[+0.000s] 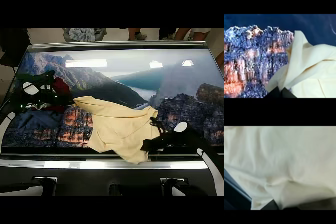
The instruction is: Fold the shirts.
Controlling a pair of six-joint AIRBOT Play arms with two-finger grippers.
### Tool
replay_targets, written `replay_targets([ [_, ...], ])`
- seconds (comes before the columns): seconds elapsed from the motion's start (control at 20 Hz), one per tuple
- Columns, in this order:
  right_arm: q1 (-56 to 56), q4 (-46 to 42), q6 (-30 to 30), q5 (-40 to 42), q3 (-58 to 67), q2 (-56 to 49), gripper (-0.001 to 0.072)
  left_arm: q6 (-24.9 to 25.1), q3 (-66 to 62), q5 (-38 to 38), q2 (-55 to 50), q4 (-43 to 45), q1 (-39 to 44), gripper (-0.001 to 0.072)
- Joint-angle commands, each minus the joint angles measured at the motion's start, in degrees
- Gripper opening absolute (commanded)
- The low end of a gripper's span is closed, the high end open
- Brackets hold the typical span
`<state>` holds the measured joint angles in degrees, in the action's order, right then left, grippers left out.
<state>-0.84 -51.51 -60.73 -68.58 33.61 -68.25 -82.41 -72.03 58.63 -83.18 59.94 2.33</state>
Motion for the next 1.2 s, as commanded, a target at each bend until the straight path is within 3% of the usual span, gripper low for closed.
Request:
replay_targets([
  [0.0,0.0,-12.0,0.2,4.2,11.0,0.0,0.0039,0.2,0.0,0.0,0.2,0.0,-0.9,0.0031],
  [0.15,-0.1,-33.9,-7.3,11.0,27.6,0.0,0.0040,0.2,0.0,3.7,0.1,0.0,-1.6,0.0031],
  [0.25,-0.1,-40.8,-12.6,19.5,32.6,-0.4,0.0040,0.4,1.4,8.3,0.0,0.0,-0.9,0.0030],
  [0.35,-0.1,-41.0,-15.8,20.5,33.0,-2.8,0.0040,2.0,5.3,11.3,0.0,0.0,0.4,0.0030],
  [0.5,0.0,-35.6,-15.9,8.9,33.0,-9.5,0.0044,3.2,10.9,12.5,0.0,-0.2,1.7,0.0030],
  [0.55,0.0,-33.4,-14.1,6.2,33.0,-10.5,0.0155,3.8,11.6,12.5,0.0,-0.2,2.0,0.0030],
  [0.6,0.0,-30.9,-10.3,4.0,33.1,-10.4,0.0497,4.1,11.6,12.4,0.0,-0.2,2.2,0.0030],
  [0.65,0.0,-29.9,-8.1,1.4,33.7,-9.9,0.0702,4.1,11.5,12.3,0.0,-0.2,2.2,0.0031],
  [0.75,-0.1,-27.1,-6.1,-5.3,35.6,-8.0,0.0683,5.2,11.4,12.3,0.0,-0.2,2.2,0.0030],
  [0.8,-0.1,-23.2,-1.6,-8.5,35.4,-6.9,0.0682,5.9,11.4,12.3,0.0,-0.2,2.2,0.0030],
  [0.9,-0.1,-18.9,1.4,-15.2,32.7,-6.9,0.0668,6.0,11.4,12.3,0.0,-0.2,2.2,0.0030],
  [1.0,-0.1,-14.0,2.5,-15.0,25.6,-6.9,0.0664,6.0,11.4,12.3,0.0,-0.2,2.2,0.0030],
  [1.15,0.0,-5.7,2.5,-4.8,15.6,-7.0,0.0666,6.2,11.4,12.3,0.0,-0.2,2.2,0.0030],
])
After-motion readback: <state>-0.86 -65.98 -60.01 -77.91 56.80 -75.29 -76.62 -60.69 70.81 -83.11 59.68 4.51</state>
